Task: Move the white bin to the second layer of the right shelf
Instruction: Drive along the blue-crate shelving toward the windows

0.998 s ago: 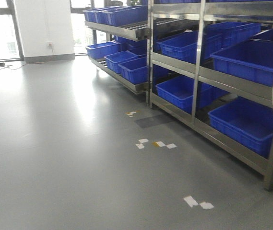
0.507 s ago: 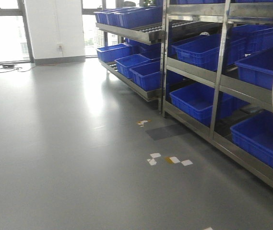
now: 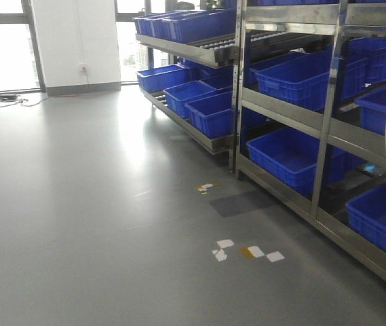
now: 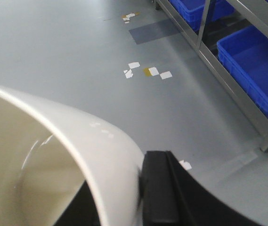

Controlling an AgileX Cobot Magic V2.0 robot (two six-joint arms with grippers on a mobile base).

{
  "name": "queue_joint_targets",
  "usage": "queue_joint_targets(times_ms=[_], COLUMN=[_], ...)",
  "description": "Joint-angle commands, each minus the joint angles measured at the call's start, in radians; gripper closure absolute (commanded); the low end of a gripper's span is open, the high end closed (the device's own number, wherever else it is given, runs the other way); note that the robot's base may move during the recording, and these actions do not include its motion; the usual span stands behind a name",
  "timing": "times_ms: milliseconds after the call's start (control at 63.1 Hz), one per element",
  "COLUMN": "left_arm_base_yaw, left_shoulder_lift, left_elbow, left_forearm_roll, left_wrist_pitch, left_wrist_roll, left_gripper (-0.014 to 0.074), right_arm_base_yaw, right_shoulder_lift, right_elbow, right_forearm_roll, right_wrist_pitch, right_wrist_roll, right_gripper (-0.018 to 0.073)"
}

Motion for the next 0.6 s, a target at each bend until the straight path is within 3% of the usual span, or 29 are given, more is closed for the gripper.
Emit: queue_joint_targets(times_ms=[0, 586], left_arm_base_yaw=[-0.002, -0.002], left_shoulder_lift=[-0.013, -0.013], left_elbow=[0.033, 0.033], left_forearm_roll=[-0.005, -0.005], left_wrist_pitch=[-0.086, -0.086], left_wrist_roll=[-0.007, -0.007], left_gripper=[0.0512, 0.0512], right_arm_base_yaw=[-0.005, -0.005], right_shoulder_lift=[0.005, 0.005], right_elbow=[-0.034, -0.034], right_forearm_roll=[0.002, 0.002], right_wrist_pitch=[-0.090, -0.090], right_wrist_roll=[0.000, 0.000], right_gripper=[0.0504, 0.0504])
